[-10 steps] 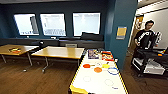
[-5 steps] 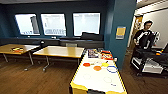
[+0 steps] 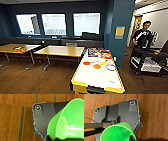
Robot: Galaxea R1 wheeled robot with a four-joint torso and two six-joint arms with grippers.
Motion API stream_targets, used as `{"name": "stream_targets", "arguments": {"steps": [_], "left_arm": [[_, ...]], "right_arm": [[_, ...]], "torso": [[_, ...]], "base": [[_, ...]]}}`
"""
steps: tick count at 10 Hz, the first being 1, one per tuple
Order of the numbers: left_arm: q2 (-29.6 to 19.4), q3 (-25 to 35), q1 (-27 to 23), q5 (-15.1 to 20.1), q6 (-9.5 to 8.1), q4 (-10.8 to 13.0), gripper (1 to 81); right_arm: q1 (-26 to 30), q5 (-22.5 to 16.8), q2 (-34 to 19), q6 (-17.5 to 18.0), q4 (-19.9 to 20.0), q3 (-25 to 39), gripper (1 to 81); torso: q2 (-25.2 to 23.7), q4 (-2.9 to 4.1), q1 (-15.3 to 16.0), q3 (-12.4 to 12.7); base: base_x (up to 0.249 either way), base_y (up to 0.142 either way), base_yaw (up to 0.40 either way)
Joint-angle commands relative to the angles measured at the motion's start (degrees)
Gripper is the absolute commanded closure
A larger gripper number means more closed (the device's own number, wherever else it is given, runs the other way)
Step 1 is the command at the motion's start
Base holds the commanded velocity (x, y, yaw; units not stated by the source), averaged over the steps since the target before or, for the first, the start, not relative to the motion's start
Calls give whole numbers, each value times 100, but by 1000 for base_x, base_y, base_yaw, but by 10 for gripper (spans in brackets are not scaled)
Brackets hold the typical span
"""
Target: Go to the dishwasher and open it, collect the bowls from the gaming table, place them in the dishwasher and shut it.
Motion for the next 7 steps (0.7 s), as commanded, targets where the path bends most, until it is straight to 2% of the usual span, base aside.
{"name": "stream_targets", "arguments": {"steps": [1,7], "left_arm": [[-89,-33,-269,305,40,77,811],[-28,-33,-251,305,39,121,811]], "right_arm": [[148,-154,-336,8,-99,209,811],[149,-163,-107,-1,-116,165,811]], "torso": [[0,0,5,0],[0,0,5,0]], "base": [[-109,0,0],[-110,0,0]]}}
